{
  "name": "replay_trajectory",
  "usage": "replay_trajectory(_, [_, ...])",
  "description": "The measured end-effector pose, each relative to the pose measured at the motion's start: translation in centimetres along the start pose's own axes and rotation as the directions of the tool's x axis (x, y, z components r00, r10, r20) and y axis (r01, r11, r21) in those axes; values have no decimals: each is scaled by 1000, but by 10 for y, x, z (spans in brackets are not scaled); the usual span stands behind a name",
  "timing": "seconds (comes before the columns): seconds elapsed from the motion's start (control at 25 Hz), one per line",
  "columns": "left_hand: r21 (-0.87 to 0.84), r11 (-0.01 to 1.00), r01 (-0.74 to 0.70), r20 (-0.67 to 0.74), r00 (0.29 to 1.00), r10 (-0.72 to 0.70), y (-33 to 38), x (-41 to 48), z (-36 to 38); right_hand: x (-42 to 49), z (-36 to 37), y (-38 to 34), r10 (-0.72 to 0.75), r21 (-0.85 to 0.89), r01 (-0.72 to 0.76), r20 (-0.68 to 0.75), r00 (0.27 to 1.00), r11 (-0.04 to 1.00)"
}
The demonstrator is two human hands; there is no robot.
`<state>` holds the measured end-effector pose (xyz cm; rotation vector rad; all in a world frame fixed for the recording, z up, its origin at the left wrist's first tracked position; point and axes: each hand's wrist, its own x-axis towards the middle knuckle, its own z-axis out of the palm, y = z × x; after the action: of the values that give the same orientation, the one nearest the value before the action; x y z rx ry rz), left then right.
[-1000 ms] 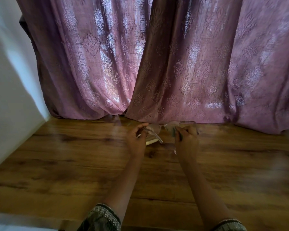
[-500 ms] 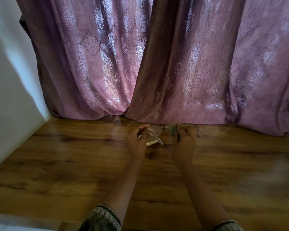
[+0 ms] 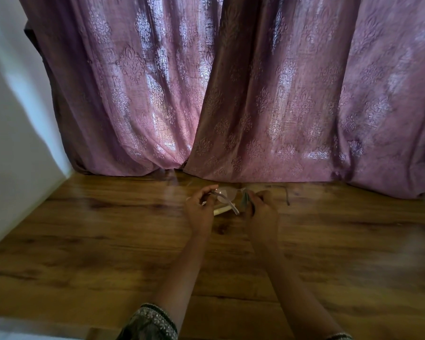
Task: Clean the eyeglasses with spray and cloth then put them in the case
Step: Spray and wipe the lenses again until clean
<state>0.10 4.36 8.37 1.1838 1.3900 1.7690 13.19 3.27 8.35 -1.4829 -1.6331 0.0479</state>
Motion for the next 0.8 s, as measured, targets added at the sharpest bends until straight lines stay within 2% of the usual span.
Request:
replay_trajectory(0.08, [-11, 1000, -5, 0, 1000, 5, 1, -1, -1, -11, -7, 1, -20, 12, 21, -13, 1000, 1000])
replay_trajectory(0.24, [-5, 1000, -6, 5, 1000, 6, -1, -2, -1, 8, -10, 0, 119, 8, -119, -53, 992, 993])
replay_trajectory(0.44, [-39, 999, 15, -1, 1000, -15, 3, -4, -3, -7, -3, -4, -10, 3, 10, -4, 1000, 1000])
replay_trajectory(0.64, [-42, 999, 24, 5, 1000, -24, 4, -5, -3, 6, -6, -1, 135, 27, -134, -35, 990, 991])
replay_trajectory(0.8, [-73, 997, 31, -2, 1000, -32, 6, -5, -4, -8, 0, -8, 4, 13, -4, -13, 1000, 1000])
